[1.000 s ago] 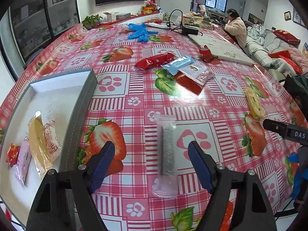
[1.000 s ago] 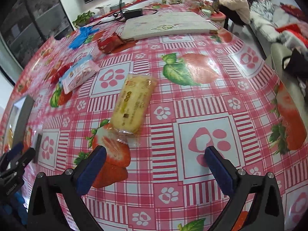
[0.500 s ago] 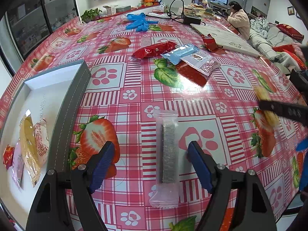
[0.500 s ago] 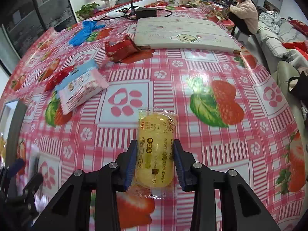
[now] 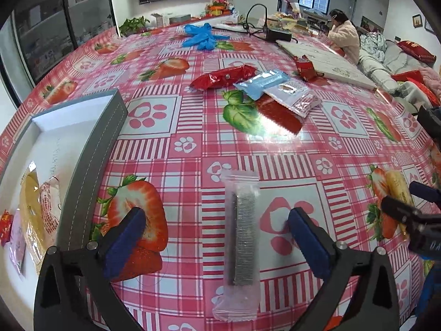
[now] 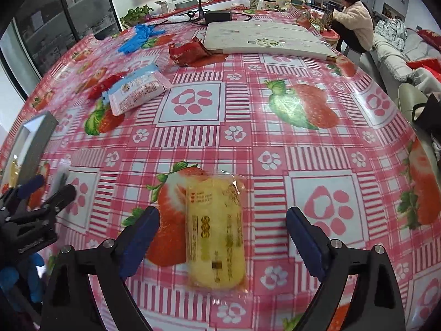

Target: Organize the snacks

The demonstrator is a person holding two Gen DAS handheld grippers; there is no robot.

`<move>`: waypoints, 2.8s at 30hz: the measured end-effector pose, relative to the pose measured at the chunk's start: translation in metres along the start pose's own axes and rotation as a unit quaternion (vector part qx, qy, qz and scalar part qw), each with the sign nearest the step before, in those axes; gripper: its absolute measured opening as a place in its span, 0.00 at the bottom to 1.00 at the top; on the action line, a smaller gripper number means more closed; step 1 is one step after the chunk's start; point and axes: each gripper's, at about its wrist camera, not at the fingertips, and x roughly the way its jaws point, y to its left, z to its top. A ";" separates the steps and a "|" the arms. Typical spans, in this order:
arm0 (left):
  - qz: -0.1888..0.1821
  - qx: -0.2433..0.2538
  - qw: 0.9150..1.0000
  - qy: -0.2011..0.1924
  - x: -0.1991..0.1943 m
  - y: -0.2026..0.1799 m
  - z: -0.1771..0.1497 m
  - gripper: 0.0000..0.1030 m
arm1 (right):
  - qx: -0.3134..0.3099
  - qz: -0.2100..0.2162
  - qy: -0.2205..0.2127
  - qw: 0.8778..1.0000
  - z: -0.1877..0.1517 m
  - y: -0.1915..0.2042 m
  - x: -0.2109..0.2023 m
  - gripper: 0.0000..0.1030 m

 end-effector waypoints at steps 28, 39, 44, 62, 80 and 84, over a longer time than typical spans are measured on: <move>0.000 0.000 1.000 -0.007 -0.001 -0.002 -0.003 1.00 | -0.024 -0.007 -0.058 0.998 -0.015 0.009 0.000 1.00; -0.001 0.000 1.000 -0.007 -0.001 -0.001 -0.003 1.00 | -0.023 -0.008 -0.058 0.998 -0.016 0.009 0.000 1.00; 0.000 0.000 1.000 -0.008 -0.001 -0.001 -0.003 1.00 | -0.024 -0.008 -0.058 0.998 -0.016 0.009 0.000 1.00; 0.000 0.000 1.000 -0.008 -0.001 -0.001 -0.003 1.00 | -0.023 -0.008 -0.059 0.998 -0.016 0.009 -0.001 1.00; 0.000 0.000 1.000 -0.008 -0.001 -0.001 -0.004 1.00 | -0.023 -0.008 -0.059 0.998 -0.017 0.009 -0.001 1.00; 0.000 0.000 1.000 -0.008 -0.001 -0.001 -0.003 1.00 | -0.023 -0.008 -0.059 0.998 -0.017 0.009 -0.001 1.00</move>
